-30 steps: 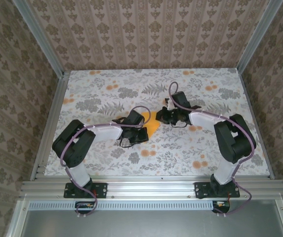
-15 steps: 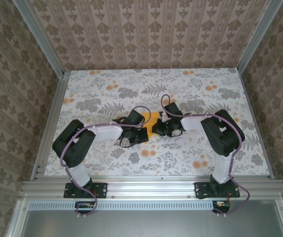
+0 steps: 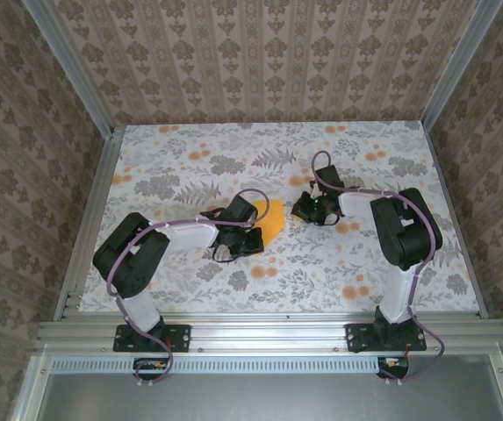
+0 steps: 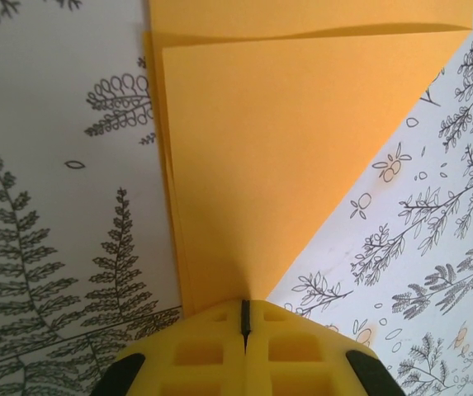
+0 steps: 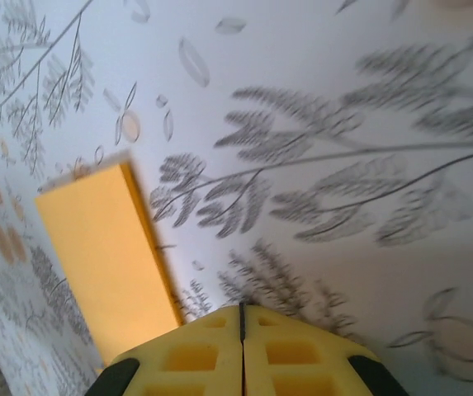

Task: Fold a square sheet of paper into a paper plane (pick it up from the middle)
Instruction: Third fold the triangle at the center of the table, then fourth fold the wing at the center of the table.

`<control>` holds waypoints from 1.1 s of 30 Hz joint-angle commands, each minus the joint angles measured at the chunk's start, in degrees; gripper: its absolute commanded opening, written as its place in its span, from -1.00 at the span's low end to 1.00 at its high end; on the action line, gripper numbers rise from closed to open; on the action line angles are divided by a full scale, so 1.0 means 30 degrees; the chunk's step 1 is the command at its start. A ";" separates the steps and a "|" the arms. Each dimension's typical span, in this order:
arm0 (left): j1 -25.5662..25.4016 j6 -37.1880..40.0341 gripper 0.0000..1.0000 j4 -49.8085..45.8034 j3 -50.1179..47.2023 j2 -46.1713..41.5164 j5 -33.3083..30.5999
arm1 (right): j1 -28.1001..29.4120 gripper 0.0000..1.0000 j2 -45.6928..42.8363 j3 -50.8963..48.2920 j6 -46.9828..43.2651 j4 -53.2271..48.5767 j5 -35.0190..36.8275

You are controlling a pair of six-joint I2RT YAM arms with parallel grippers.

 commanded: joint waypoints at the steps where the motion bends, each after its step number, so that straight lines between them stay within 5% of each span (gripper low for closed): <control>1: -0.0274 0.0957 -0.92 -0.2918 -0.0061 -0.0453 -0.0016 | -0.0094 -0.77 -0.1563 -0.0095 -0.0722 -0.0928 0.0542; 5: -0.0604 0.2138 -0.62 -0.3709 0.0925 -0.2173 -0.0848 | -0.0097 -0.52 -0.4081 -0.1686 -0.0680 -0.0800 0.0438; 9: -0.1528 0.4255 -0.25 -0.6030 0.2490 -0.3029 -0.3904 | -0.0099 -0.06 -0.6237 -0.3702 0.0000 -0.0475 0.0957; 17: -0.3975 0.8464 -0.04 -1.0324 0.6560 -0.0851 -1.0027 | -0.0876 0.55 -0.9758 -0.6221 0.1197 -0.0761 0.3519; 21: -0.4653 0.9776 -0.04 -1.1730 0.8246 0.1146 -1.1655 | -0.1895 0.61 -1.1281 -0.7007 0.1452 -0.1017 0.3761; 33: -0.4381 1.1613 0.01 -1.0889 0.9295 0.3824 -1.0633 | -0.2475 0.61 -1.0977 -0.7559 0.1514 -0.1359 0.3110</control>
